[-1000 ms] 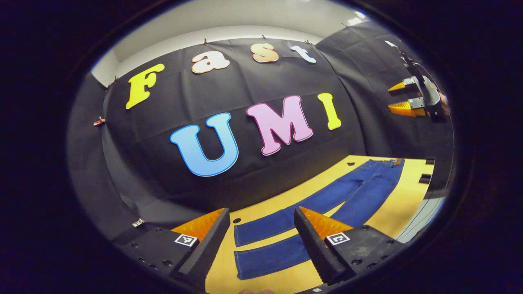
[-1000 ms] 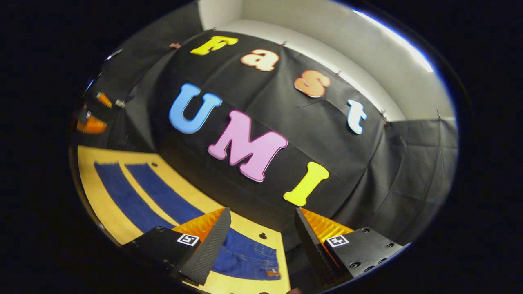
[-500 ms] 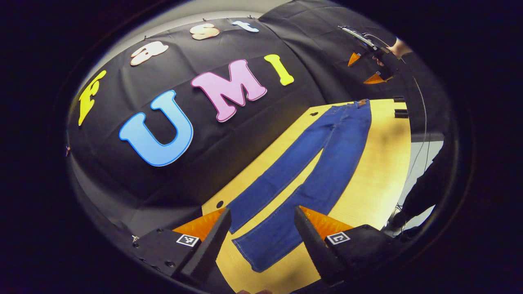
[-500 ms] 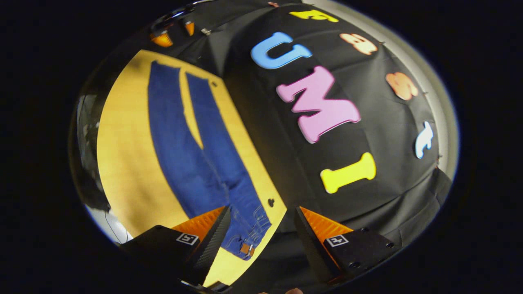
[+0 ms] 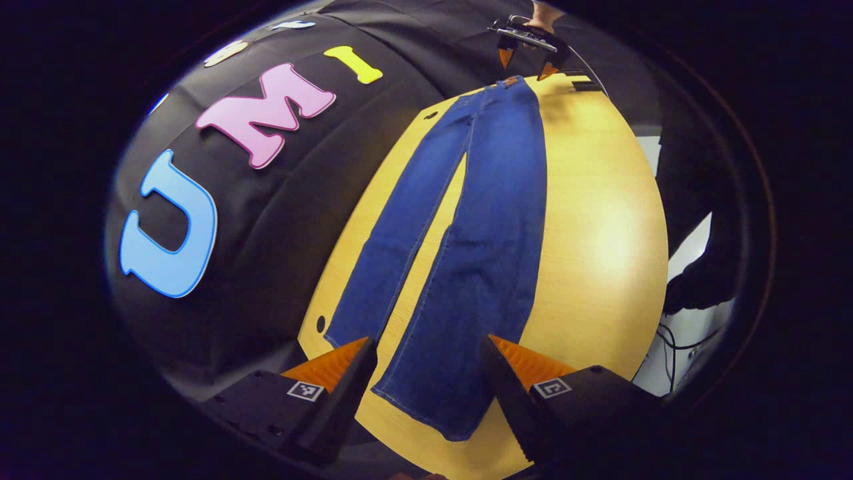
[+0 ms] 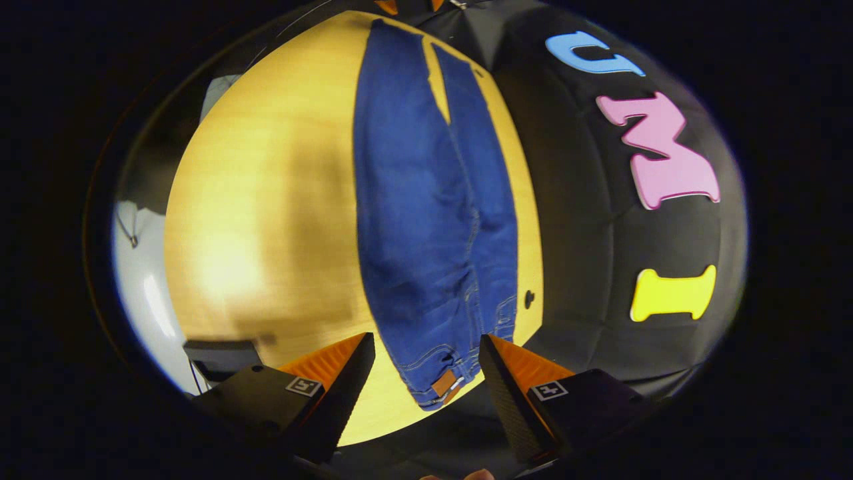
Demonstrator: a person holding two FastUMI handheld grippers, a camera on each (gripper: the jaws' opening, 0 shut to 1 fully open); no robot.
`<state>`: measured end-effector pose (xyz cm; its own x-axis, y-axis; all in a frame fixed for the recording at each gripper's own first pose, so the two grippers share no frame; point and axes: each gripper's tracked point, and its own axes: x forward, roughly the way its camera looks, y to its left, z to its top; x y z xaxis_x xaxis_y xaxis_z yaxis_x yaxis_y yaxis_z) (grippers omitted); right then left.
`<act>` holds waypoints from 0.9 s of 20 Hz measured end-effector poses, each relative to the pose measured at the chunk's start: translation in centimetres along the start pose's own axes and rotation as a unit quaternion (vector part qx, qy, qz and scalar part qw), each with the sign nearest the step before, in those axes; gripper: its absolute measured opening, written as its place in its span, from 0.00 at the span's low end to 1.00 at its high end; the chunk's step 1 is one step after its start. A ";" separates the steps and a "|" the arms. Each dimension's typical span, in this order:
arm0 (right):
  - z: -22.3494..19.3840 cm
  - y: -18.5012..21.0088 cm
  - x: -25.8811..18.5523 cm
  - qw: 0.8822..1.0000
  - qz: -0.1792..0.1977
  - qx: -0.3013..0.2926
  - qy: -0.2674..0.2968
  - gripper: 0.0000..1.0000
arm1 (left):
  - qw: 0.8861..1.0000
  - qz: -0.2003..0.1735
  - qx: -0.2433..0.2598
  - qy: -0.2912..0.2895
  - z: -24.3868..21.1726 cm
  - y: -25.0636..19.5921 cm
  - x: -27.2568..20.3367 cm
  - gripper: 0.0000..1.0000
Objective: Grasp the waist and the cuffs of the jeans and fold them to make the two legs overlap; first hold the waist and fold one-third of the jeans toward the cuffs, then hold the cuffs and fold the remaining one-third in the same direction to finish folding.
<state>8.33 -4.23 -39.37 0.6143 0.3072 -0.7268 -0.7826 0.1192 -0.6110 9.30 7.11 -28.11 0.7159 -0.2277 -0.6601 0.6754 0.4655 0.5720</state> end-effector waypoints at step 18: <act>-4.3 -0.7 5.9 0.999 0.050 0.003 0.016 0.97 | 0.977 -0.154 0.105 0.100 -7.9 -4.5 5.0 0.94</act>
<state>12.95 -6.60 -44.56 0.5356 0.2876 -0.7940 -0.8409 0.0950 -0.5328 8.36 10.64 -37.83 0.4387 -0.1482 -0.8863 0.8897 0.2106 0.4051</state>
